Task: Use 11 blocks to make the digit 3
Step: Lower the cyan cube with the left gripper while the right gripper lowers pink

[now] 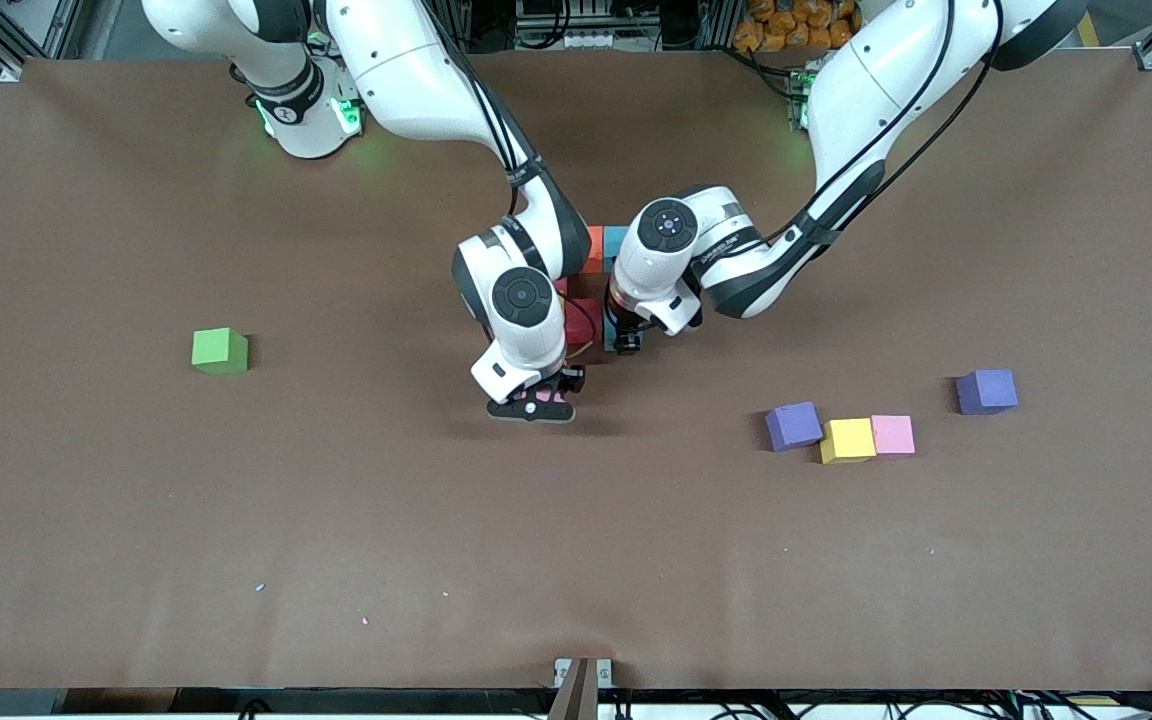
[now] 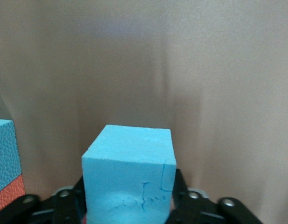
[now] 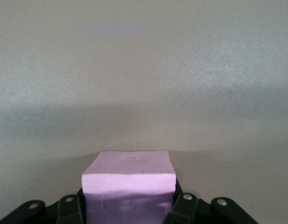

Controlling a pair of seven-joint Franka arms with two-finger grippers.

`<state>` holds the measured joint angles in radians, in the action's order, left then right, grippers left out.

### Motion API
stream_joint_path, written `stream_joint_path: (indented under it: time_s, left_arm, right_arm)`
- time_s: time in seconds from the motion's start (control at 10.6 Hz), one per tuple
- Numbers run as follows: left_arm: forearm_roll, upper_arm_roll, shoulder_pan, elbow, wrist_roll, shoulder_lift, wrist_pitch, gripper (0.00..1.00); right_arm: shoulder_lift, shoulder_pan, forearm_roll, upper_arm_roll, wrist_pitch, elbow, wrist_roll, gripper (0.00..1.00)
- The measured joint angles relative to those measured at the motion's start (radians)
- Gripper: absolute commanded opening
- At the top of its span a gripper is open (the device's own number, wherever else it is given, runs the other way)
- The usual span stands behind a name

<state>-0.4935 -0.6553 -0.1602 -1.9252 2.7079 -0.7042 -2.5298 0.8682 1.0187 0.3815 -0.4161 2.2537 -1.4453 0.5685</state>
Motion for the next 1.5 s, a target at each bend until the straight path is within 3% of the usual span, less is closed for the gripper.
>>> stream_joint_path:
  time_s: [0.66,1.32,1.41,1.5]
  left_arm:
    - [-0.023,-0.007,0.0,0.017,0.0,0.012,0.031,1.0]
    - [-0.025,-0.03,0.006,0.024,-0.107,0.144,0.175,1.0]
    - [-0.025,-0.031,0.011,0.026,-0.141,0.162,0.184,1.0]
    - [-0.025,-0.036,0.03,0.027,-0.183,0.179,0.198,1.0]
  right_arm:
    - [0.0,0.0,0.0,0.002,0.0,0.0,-0.001,0.0]
    - [0.001,0.0,0.0,0.015,0.0,0.009,-0.001,0.01]
    - [0.001,0.0,0.0,0.015,0.0,0.009,-0.002,0.11]
    - [0.001,0.0,0.0,0.015,0.0,0.009,-0.002,0.3]
